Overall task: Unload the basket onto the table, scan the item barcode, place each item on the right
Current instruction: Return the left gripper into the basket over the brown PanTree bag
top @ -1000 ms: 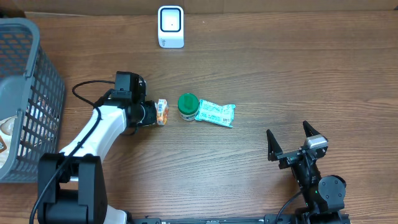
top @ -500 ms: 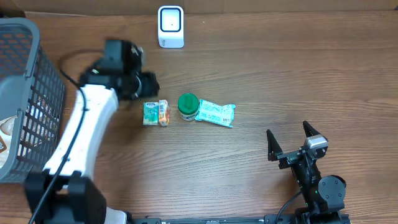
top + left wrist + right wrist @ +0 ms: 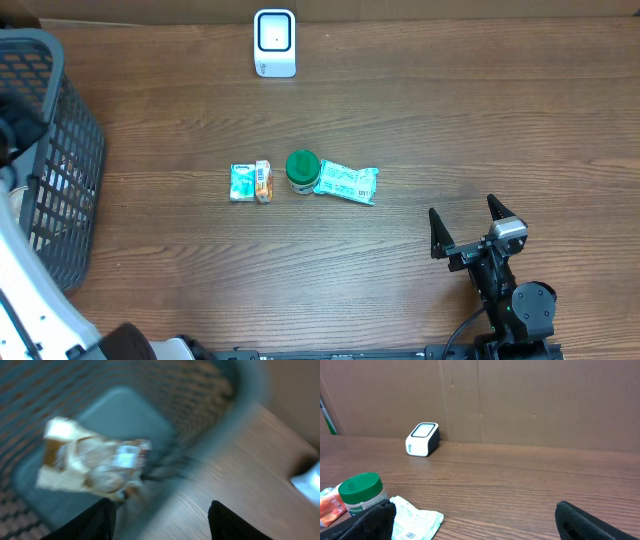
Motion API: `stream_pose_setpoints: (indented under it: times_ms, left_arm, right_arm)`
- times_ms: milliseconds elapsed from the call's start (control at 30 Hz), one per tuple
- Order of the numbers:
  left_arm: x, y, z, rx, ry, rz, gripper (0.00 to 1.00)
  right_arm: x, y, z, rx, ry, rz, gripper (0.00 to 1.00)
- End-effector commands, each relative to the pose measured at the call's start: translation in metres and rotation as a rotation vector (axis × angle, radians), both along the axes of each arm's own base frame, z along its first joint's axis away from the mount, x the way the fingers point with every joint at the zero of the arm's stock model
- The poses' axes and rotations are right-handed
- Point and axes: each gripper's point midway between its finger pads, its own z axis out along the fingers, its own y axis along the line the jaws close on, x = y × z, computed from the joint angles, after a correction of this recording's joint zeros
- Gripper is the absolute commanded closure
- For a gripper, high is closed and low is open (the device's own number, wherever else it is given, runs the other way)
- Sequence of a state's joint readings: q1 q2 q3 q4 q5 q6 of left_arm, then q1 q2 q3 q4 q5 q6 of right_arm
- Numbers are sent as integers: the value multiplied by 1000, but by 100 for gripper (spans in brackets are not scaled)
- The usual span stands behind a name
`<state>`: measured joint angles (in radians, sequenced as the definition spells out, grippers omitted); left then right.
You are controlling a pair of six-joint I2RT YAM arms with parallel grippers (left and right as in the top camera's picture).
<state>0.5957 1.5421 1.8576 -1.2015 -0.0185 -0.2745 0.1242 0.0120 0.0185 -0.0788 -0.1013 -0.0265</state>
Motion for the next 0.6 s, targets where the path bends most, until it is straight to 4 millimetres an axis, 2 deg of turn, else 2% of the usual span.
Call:
stream_pose_setpoints:
  times_ms: [0, 33, 67, 133, 200, 233, 300, 367, 433, 500, 567]
  left_arm:
    - [-25, 46, -32, -124, 17, 269, 19]
    - [-30, 58, -43, -153, 32, 321, 6]
    - [-33, 67, -53, -175, 47, 355, 0]
    - [-36, 84, -80, -225, 93, 413, 0]
    - [-36, 93, -102, -266, 126, 452, 0]
    - [-35, 96, -110, -282, 137, 466, 0]
    - [-31, 103, -144, -349, 177, 533, 0]
    - [-28, 106, -162, -376, 202, 554, 0]
    - [-23, 111, -190, -412, 237, 583, 0]
    - [-20, 114, -209, -436, 257, 606, 0]
    - [-19, 115, -220, -446, 268, 617, 0]
  right_arm:
    - [0, 0, -2, 0, -2, 3, 0]
    - [0, 0, -2, 0, -2, 3, 0]
    - [0, 0, -2, 0, -2, 3, 0]
    - [0, 0, -2, 0, -2, 3, 0]
    - [0, 0, -2, 0, -2, 3, 0]
    - [0, 0, -2, 0, -2, 3, 0]
    - [0, 0, -2, 0, -2, 3, 0]
    - [0, 0, -2, 0, -2, 3, 0]
    - [0, 0, -2, 0, -2, 3, 0]
    - [0, 0, -2, 0, -2, 3, 0]
    - [0, 0, -2, 0, -2, 3, 0]
